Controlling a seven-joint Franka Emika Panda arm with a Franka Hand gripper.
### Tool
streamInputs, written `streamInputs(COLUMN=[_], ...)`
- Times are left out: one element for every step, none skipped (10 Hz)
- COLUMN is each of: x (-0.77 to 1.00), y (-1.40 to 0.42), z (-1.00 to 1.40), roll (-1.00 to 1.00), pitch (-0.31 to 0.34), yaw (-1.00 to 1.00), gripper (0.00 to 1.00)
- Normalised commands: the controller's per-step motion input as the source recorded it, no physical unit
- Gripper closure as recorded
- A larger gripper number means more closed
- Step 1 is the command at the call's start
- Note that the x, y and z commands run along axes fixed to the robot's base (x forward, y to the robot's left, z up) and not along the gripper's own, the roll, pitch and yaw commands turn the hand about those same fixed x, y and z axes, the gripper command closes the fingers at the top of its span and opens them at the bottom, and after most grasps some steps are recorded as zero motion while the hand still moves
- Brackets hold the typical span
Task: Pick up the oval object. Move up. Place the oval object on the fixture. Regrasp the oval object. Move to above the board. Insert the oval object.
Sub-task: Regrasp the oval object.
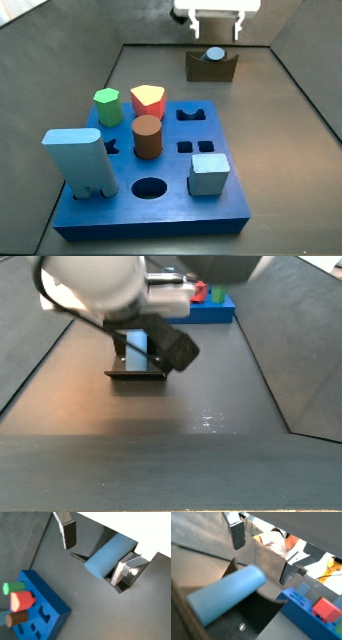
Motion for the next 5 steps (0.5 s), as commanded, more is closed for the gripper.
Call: streamInputs(x=[-0.04,-0.03,-0.03,-0.12,-0.11], y=[0.0,0.01,0.01,-0.87,-0.85], z=[0.72,0.5,0.38,0.99,0.88], roll=[0.05,0.05,0.05,1.0,1.0], pitch=[0.055,0.073,0.077,0.066,0.065], yaw=[0.01,0.0,0.0,0.02,0.02], gripper=[0.0,0.0,0.0,0.0,0.0])
